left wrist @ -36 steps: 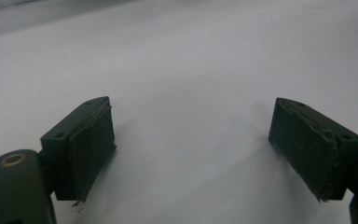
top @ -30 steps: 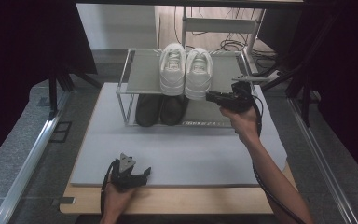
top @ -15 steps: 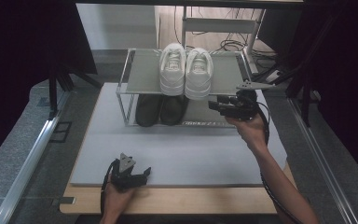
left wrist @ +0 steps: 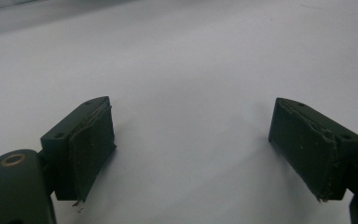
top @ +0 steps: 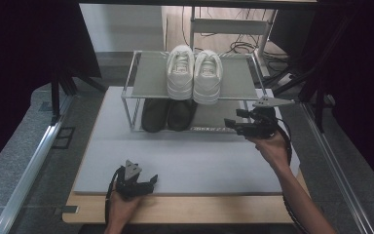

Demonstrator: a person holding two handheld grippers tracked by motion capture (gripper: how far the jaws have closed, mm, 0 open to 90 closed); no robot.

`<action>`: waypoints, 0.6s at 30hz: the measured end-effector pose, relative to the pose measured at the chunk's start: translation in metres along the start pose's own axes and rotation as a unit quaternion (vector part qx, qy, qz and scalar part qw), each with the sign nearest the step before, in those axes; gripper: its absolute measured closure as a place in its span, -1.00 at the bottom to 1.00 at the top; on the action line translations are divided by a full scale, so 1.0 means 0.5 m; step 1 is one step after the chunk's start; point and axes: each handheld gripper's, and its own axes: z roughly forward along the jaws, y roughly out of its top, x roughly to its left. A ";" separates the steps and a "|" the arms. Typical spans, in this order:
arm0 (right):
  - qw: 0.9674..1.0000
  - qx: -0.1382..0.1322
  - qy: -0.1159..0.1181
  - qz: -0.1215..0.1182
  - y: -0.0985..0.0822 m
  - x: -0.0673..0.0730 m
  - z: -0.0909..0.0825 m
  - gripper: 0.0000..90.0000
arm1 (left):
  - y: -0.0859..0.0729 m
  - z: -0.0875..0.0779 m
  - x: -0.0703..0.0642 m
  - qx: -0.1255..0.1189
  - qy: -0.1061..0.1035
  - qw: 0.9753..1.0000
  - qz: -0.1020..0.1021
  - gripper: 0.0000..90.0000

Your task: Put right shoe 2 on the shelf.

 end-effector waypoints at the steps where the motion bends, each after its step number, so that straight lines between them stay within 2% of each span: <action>1: 1.000 0.001 -0.001 0.000 -0.004 0.000 -0.003 -0.27 | 0.000 0.000 0.000 0.000 0.000 1.000 0.000 -0.69; 8: 1.000 0.007 -0.009 -0.005 -0.033 0.002 -0.026 -0.40 | 0.000 0.000 0.000 0.000 0.000 1.000 0.000 -0.69; 14: 1.000 0.011 -0.007 -0.005 -0.058 0.003 -0.037 -0.49 | 0.000 0.000 0.000 0.000 0.000 1.000 0.000 -0.69; 18: 1.000 0.017 -0.009 -0.018 -0.073 0.006 -0.039 -0.56 | 0.000 0.000 0.000 0.000 0.000 1.000 -0.001 -0.69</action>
